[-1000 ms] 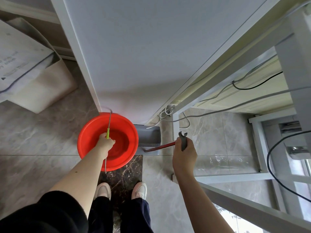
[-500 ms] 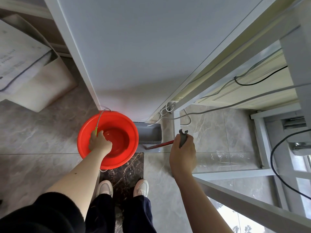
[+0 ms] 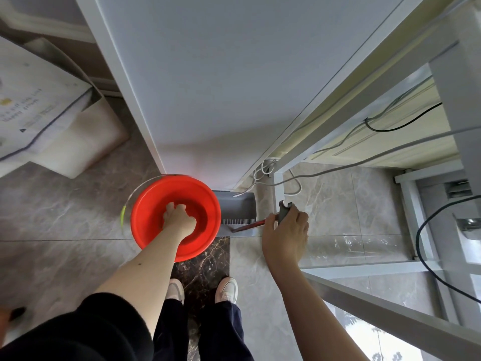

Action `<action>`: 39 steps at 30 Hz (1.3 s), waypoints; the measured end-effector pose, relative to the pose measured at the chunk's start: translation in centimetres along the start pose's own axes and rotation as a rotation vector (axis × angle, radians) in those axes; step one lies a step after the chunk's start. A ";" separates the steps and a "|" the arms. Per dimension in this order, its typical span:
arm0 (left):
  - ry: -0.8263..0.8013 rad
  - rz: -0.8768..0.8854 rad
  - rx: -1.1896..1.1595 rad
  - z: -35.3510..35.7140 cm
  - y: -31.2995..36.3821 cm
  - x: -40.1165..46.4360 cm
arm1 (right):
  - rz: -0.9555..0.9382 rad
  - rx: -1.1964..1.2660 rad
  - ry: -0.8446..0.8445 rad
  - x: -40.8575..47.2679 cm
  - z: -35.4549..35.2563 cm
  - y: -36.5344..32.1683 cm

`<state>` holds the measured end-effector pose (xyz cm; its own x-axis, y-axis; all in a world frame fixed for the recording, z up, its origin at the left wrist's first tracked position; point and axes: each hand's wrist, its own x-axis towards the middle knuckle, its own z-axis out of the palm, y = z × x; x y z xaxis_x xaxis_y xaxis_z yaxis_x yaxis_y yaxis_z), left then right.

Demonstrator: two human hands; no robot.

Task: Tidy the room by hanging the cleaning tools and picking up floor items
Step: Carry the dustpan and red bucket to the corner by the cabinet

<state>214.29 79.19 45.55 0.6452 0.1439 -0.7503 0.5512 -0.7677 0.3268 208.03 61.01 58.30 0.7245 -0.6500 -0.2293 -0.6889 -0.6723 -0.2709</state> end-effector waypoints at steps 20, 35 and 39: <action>-0.039 0.289 0.265 -3.3 6.6 -9.8 | -0.086 -0.034 -0.109 -2.4 -4.0 -1.2; -0.019 0.353 0.377 -5.3 7.9 -15.8 | -0.116 0.117 -0.237 -6.9 -7.8 -2.1; -0.021 0.366 0.438 -4.2 8.5 -17.7 | -0.103 0.148 -0.266 -7.9 -8.6 -0.4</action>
<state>209.79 72.75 64.01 0.7397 -0.1890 -0.6458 0.0204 -0.9530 0.3023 202.42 63.35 68.29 0.7841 -0.4528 -0.4245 -0.6150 -0.6586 -0.4336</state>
